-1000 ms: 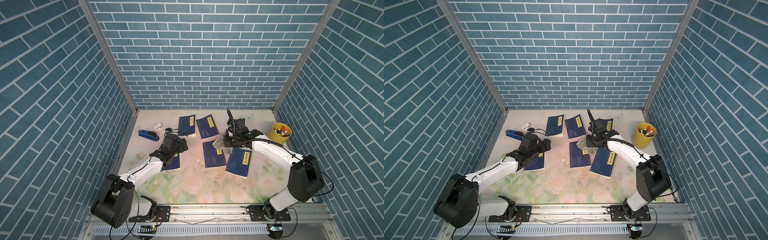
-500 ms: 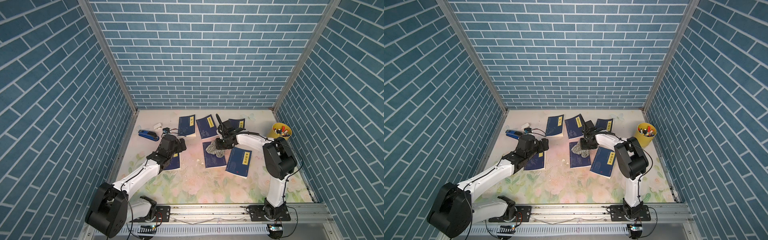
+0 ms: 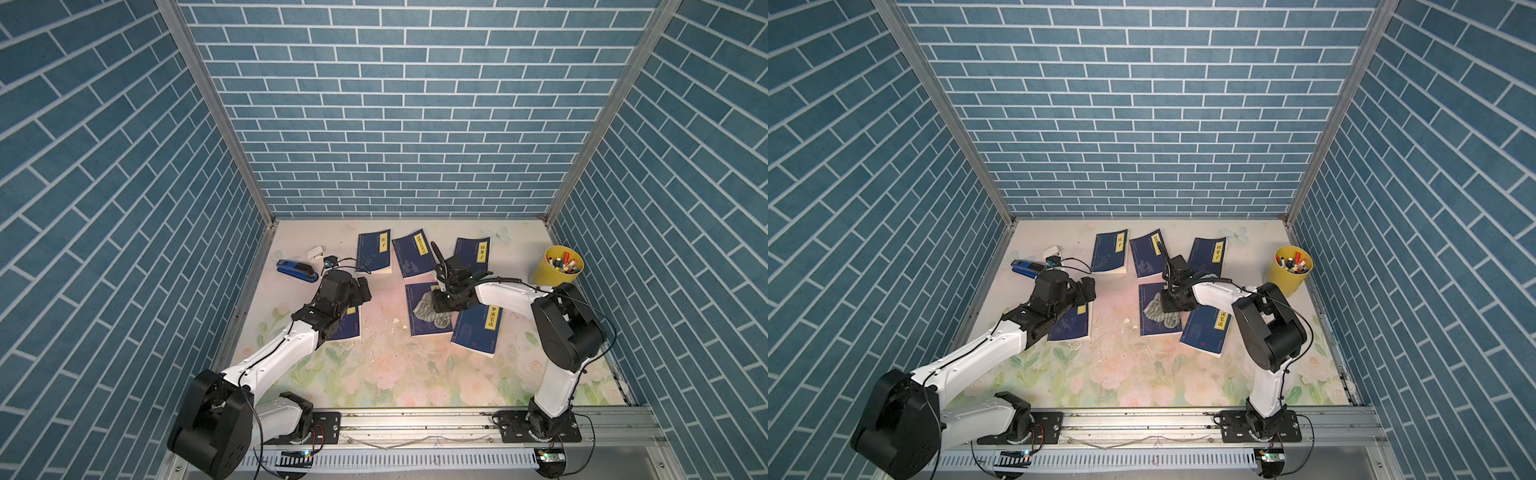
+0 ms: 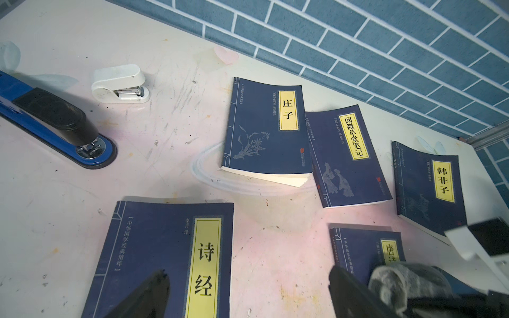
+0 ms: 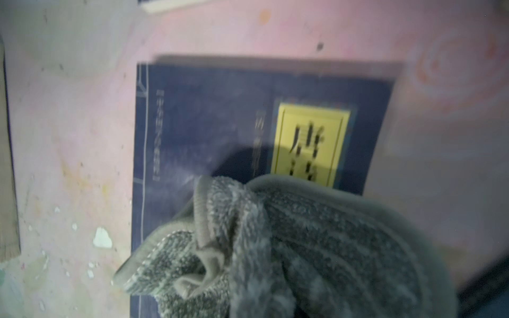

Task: Wipe the cover of the book
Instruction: Wipe the dirt from the cover of the book.

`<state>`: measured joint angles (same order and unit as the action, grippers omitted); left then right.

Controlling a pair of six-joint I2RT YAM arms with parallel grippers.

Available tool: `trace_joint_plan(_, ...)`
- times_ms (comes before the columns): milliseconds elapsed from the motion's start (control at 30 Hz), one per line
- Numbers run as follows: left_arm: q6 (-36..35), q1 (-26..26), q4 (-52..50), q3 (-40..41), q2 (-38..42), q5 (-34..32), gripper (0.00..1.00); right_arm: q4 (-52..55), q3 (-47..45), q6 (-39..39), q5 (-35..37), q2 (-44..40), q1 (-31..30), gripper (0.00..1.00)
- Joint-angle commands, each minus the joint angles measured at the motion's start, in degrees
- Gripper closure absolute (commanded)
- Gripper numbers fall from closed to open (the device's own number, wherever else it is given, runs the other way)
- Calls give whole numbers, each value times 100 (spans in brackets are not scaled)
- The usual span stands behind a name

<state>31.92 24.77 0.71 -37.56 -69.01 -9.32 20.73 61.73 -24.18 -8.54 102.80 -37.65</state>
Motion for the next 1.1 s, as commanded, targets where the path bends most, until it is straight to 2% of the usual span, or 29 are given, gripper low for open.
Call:
trace_joint_plan(0, -90, 31, -62, -16, -75, -36, 4, 714, -648, -347, 261, -181, -244, 100)
trace_joint_plan(200, -93, 27, -53, -45, -128, -23, 4, 775, -1049, -535, 410, -628, -318, 100)
trace_joint_plan(333, -95, 28, -70, -48, -112, -25, 4, 773, -853, -453, 472, -478, -222, 100)
trace_joint_plan(667, -102, 28, -245, -41, 94, -104, 4, 868, 747, -10, 373, 775, 326, 100)
trace_joint_plan(900, -135, 26, -400, 3, 301, -210, 4, 1190, 1901, 223, 374, 1558, 504, 100)
trace_joint_plan(1067, -151, 21, -392, 53, 379, -246, 3, 1158, 1744, 243, 194, 1401, 504, 100)
